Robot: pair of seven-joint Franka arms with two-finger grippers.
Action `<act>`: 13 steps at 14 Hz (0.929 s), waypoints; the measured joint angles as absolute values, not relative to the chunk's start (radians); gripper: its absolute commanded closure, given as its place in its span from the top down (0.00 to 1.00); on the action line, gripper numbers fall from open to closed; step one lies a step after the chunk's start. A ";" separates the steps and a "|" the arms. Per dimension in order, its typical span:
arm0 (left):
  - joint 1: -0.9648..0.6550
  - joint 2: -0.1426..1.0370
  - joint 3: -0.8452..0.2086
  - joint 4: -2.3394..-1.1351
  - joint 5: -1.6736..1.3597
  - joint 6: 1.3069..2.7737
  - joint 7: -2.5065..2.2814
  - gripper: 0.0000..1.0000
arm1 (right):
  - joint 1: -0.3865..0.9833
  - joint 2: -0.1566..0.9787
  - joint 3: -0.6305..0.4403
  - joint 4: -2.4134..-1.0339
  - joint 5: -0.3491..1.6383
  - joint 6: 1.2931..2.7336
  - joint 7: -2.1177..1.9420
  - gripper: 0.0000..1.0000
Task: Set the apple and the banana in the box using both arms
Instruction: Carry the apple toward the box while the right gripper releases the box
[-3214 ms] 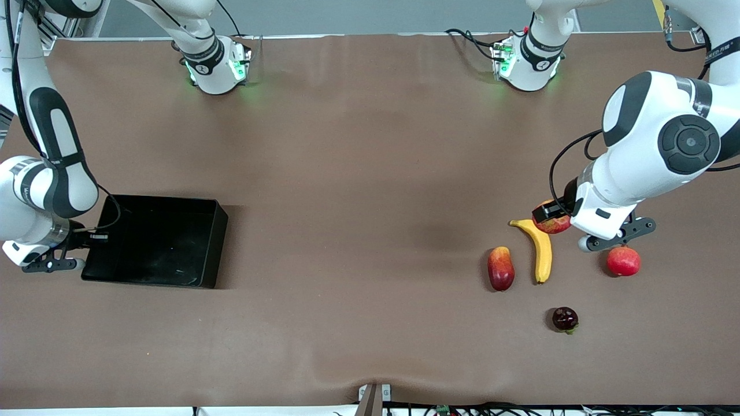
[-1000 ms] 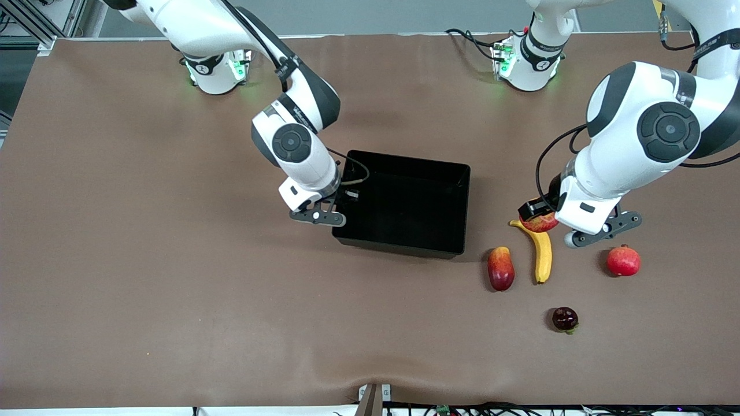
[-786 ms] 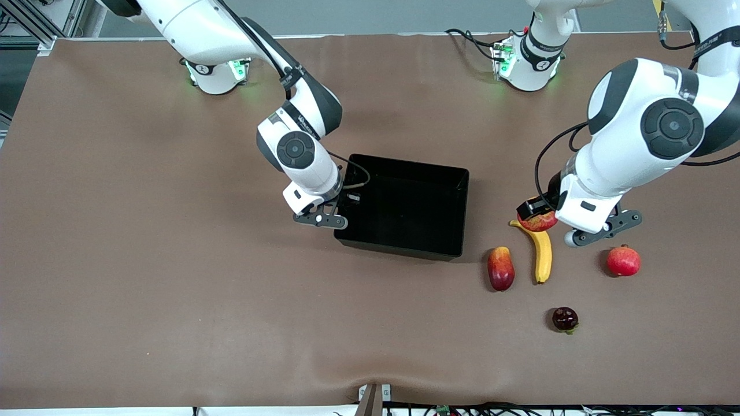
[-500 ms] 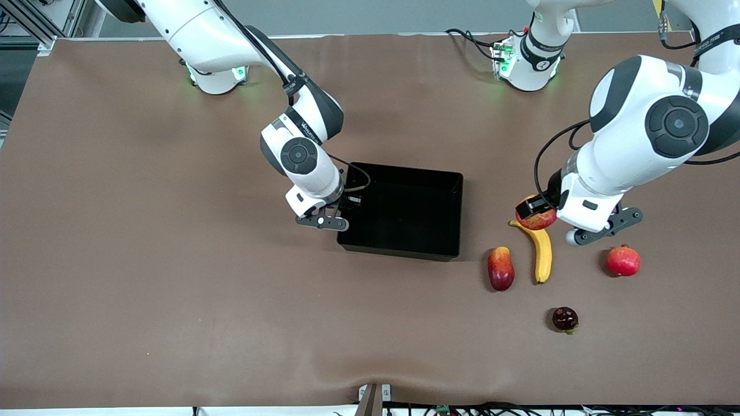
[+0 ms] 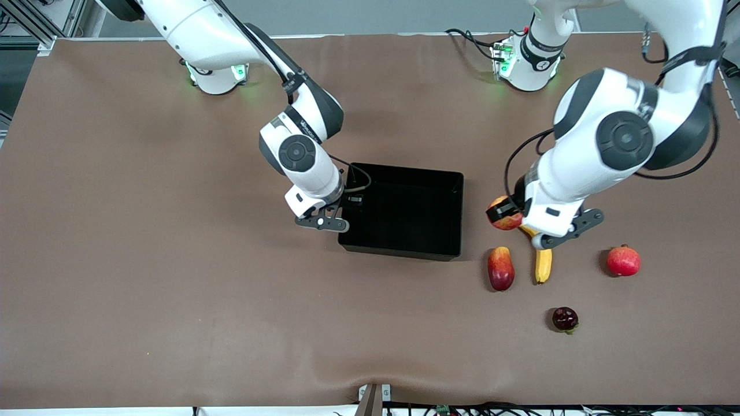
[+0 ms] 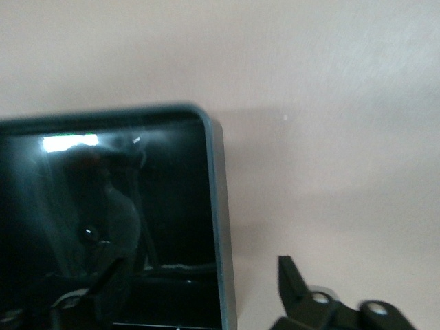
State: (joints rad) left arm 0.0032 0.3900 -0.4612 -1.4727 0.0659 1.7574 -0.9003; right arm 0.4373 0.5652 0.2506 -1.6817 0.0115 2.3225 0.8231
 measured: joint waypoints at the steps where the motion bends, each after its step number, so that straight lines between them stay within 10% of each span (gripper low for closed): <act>1: -0.006 0.409 -0.461 -1.470 0.066 1.777 -0.915 0.00 | 0.423 0.549 0.249 -1.681 0.011 2.312 0.823 1.00; 13: -0.232 0.639 -0.453 -1.483 0.165 1.917 -1.230 0.00 | 0.084 0.430 0.240 -1.681 0.012 2.103 0.386 1.00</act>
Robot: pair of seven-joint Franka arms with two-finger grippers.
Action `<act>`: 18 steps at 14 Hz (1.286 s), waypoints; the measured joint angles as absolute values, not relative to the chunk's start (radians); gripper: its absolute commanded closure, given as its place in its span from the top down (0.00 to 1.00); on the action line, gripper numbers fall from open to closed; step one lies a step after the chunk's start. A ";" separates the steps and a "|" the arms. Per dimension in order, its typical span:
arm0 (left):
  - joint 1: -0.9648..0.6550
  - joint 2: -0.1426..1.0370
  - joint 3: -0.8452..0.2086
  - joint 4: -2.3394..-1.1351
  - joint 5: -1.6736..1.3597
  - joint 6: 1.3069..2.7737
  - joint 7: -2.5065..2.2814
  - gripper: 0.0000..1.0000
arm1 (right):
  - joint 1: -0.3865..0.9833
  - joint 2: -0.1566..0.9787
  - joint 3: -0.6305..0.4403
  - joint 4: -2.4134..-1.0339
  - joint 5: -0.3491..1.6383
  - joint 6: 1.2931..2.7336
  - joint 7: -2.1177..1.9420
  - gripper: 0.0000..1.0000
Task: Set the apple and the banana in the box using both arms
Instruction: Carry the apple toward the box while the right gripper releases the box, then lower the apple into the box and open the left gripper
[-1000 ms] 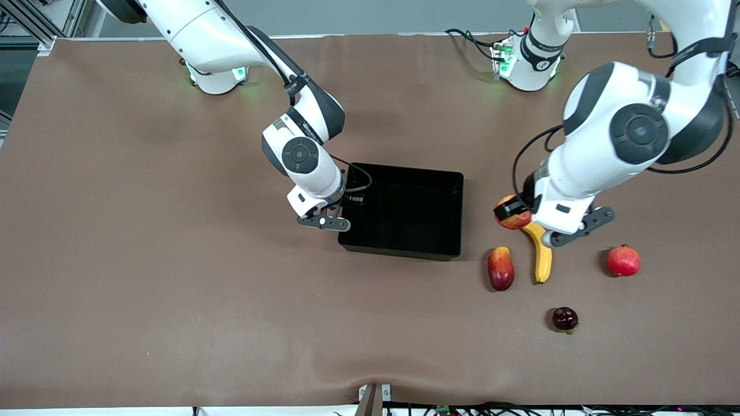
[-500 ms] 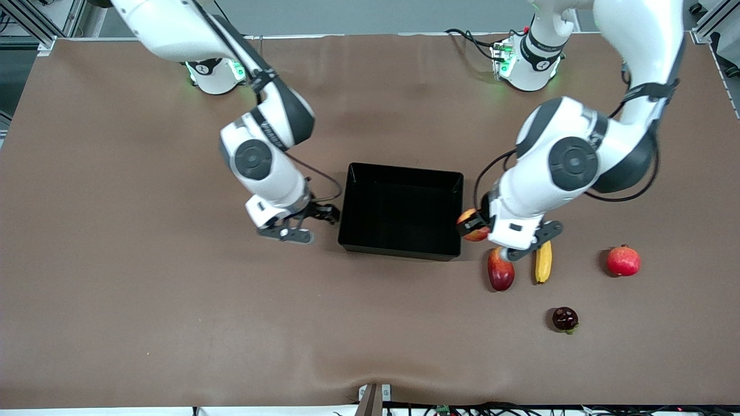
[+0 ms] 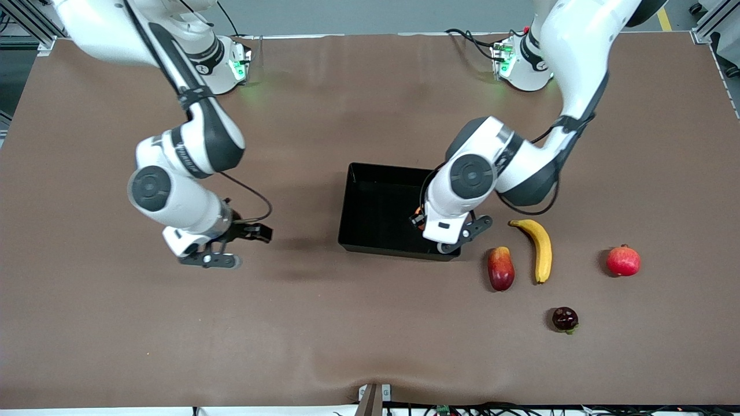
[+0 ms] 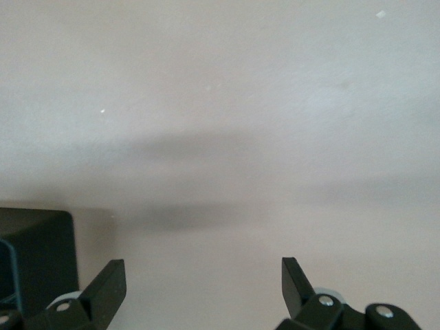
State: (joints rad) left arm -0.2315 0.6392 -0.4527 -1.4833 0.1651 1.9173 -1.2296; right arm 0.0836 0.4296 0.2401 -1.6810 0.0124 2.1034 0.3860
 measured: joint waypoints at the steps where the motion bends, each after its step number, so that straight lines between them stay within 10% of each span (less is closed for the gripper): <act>1: -0.235 0.649 -0.453 -1.511 0.183 1.917 -1.238 0.00 | 0.072 0.416 0.240 -1.681 0.012 2.084 0.373 1.00; 8: -0.243 0.691 -0.452 -1.647 0.199 1.985 -1.265 0.00 | -0.039 0.339 0.240 -1.681 0.012 1.985 0.209 1.00; 9: -0.246 0.704 -0.452 -1.649 0.199 1.992 -1.266 0.07 | -0.058 0.338 0.240 -1.681 0.012 1.983 0.178 1.00; 14: -0.249 0.708 -0.453 -1.643 0.201 1.990 -1.273 1.00 | -0.120 0.337 0.240 -1.681 0.012 1.955 0.069 1.00; 18: -0.245 0.707 -0.451 -1.616 0.223 1.993 -1.275 1.00 | -0.183 0.309 0.240 -1.679 0.012 1.925 0.000 1.00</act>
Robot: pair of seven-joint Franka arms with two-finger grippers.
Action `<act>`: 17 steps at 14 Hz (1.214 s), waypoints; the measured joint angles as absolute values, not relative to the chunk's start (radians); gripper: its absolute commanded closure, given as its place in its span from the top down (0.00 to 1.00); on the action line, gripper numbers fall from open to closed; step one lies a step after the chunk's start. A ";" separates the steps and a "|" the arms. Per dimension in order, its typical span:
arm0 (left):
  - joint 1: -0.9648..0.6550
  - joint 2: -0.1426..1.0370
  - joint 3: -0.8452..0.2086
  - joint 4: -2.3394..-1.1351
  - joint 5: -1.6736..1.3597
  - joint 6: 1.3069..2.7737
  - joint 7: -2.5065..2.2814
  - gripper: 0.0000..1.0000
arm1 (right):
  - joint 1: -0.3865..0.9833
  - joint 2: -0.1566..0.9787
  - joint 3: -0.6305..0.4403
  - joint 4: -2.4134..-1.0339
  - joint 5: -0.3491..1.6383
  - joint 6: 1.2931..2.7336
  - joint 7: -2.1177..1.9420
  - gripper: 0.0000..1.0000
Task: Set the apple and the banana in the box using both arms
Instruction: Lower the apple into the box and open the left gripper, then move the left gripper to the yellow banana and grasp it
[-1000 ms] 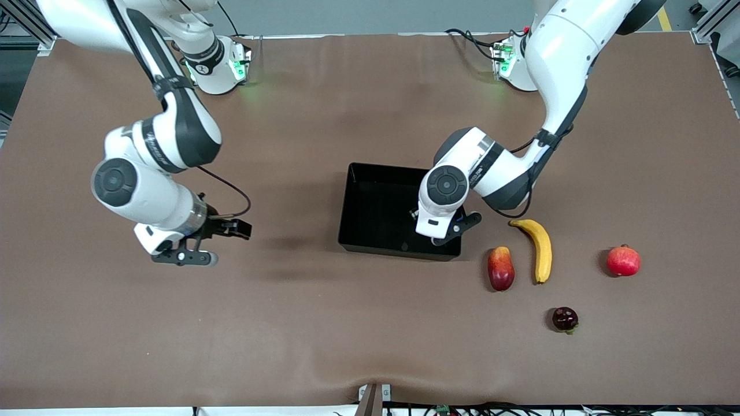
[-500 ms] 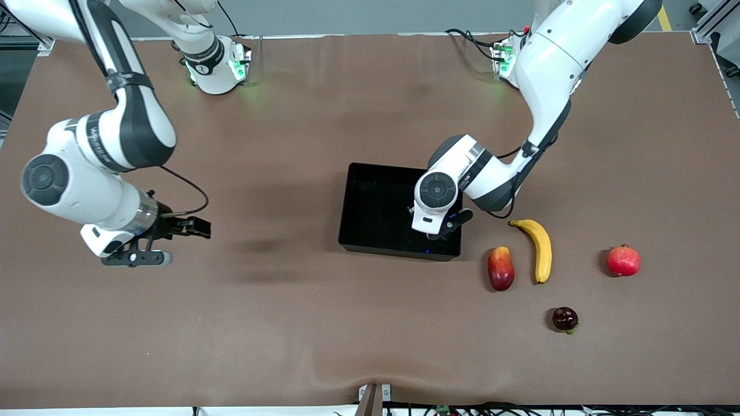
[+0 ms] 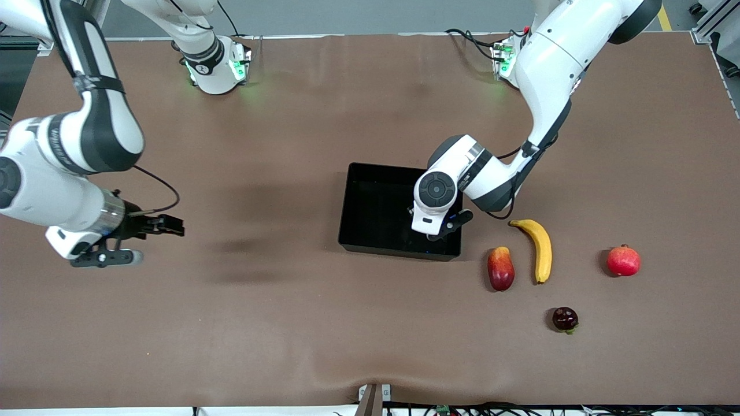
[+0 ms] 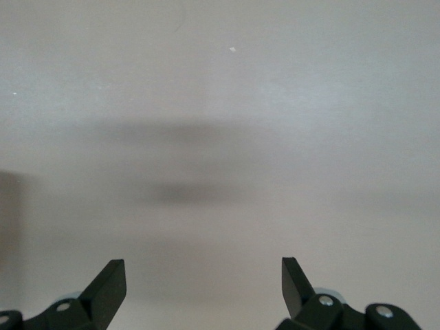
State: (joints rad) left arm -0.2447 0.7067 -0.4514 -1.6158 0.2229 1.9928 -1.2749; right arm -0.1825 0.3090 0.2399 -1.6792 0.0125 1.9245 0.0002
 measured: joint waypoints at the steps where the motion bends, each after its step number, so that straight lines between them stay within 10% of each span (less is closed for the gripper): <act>1: -0.240 0.701 -0.451 -1.588 0.225 1.987 -1.275 1.00 | -0.198 0.294 0.240 -1.678 0.013 1.912 -0.015 1.00; 11: 0.078 0.470 -0.448 -1.517 0.226 1.766 -1.004 1.00 | -0.247 0.097 0.223 -1.615 0.009 1.689 -0.035 1.00; 17: 0.305 0.513 -0.444 -1.786 0.243 2.082 -0.776 0.99 | -0.087 -0.027 0.025 -1.604 0.011 1.533 -0.034 1.00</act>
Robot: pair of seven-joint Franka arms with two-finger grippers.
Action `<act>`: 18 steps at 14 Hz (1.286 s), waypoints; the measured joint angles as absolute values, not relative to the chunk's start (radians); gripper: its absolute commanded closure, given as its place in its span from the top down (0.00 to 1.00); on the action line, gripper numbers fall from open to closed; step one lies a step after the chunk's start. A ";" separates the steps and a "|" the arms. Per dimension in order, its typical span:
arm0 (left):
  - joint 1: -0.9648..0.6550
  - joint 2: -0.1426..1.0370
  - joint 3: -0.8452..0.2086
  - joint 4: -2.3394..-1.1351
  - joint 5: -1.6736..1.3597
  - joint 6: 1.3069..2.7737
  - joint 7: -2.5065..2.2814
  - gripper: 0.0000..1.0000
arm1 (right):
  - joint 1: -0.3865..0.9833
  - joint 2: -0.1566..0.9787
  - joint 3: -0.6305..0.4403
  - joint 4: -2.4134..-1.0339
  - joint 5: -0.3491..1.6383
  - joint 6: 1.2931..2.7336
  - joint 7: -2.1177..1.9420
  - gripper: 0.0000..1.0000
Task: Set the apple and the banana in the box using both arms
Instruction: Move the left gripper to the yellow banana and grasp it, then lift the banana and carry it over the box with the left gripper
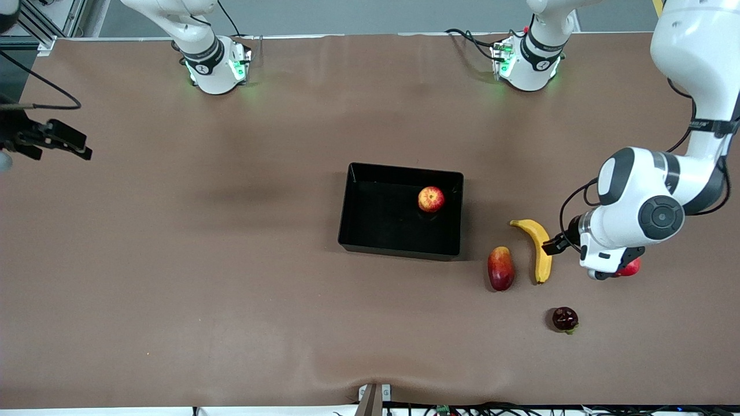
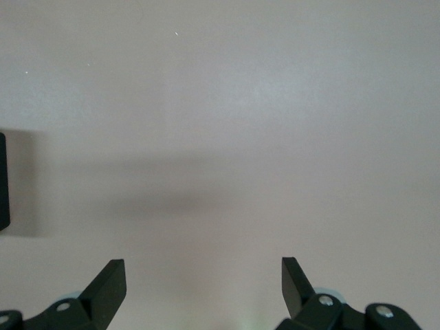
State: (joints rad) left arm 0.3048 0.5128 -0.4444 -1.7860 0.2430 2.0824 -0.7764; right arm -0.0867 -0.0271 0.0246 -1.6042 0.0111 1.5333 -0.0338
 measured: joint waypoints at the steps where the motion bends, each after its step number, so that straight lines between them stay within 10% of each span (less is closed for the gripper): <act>1: 0.317 0.526 -0.444 -1.824 0.263 2.142 -0.775 0.98 | -0.077 -0.029 0.012 -1.601 0.012 1.528 -0.029 1.00; 5: 0.347 0.584 -0.444 -1.886 0.305 2.260 -0.775 0.89 | -0.067 -0.029 0.009 -1.559 0.013 1.463 0.034 1.00; 9: 0.348 0.630 -0.446 -1.890 0.307 2.305 -0.774 0.01 | -0.066 -0.029 0.010 -1.546 0.014 1.435 0.045 1.00; 18: 0.348 0.512 -0.539 -1.886 0.307 2.168 -0.787 0.00 | -0.051 -0.029 0.010 -1.524 0.015 1.418 0.028 1.00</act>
State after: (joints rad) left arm 0.3483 0.5124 -0.5391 -1.8859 0.3074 2.1685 -0.7873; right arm -0.0507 -0.0290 0.0096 -1.5235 0.0152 1.4183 0.0277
